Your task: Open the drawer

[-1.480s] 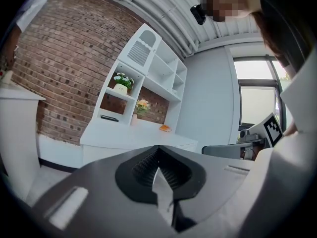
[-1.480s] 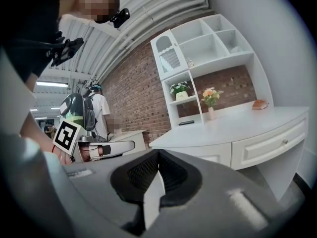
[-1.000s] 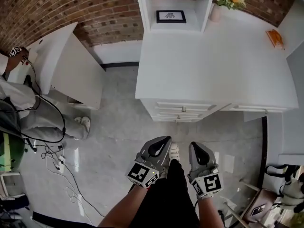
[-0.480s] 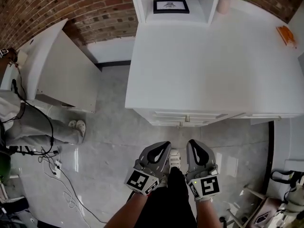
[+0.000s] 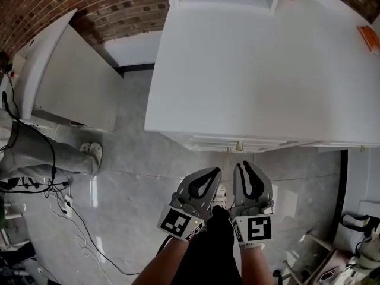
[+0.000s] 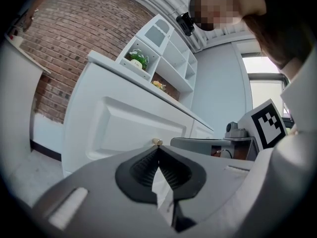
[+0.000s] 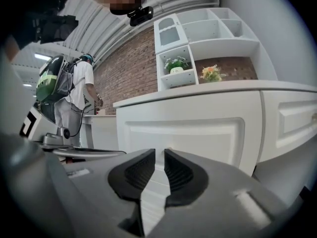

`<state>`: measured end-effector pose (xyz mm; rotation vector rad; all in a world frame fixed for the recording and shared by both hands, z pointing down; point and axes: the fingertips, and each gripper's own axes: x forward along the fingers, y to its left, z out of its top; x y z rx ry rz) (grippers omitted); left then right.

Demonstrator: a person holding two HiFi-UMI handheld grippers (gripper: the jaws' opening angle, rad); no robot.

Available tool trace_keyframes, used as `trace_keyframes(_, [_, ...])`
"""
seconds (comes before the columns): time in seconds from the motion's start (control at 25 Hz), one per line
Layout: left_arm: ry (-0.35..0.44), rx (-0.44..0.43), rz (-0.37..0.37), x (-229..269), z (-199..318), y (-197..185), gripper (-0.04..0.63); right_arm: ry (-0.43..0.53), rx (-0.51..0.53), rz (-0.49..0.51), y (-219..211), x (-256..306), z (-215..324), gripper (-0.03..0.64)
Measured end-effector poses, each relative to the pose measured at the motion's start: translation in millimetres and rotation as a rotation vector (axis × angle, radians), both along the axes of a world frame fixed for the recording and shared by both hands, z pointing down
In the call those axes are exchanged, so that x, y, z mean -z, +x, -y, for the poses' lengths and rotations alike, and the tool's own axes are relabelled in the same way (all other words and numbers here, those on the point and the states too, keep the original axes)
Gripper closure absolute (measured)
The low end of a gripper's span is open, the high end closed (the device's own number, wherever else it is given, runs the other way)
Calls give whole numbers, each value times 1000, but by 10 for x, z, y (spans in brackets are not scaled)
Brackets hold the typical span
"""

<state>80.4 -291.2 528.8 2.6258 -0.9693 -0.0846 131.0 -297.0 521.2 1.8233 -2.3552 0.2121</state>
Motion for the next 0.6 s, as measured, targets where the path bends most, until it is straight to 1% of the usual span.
trace_keyframes(0.28, [8, -2, -4, -99, 141, 88, 592, -5, -32, 12, 64, -124, 165, 547])
trace_keyframes(0.4, [10, -7, 0, -152, 188, 92, 592, -8, -35, 14, 40, -166, 243, 521])
trace_keyframes(0.6, [-7, -2, -24, -212, 278, 86, 591, 5, -55, 13, 43, -183, 333, 509])
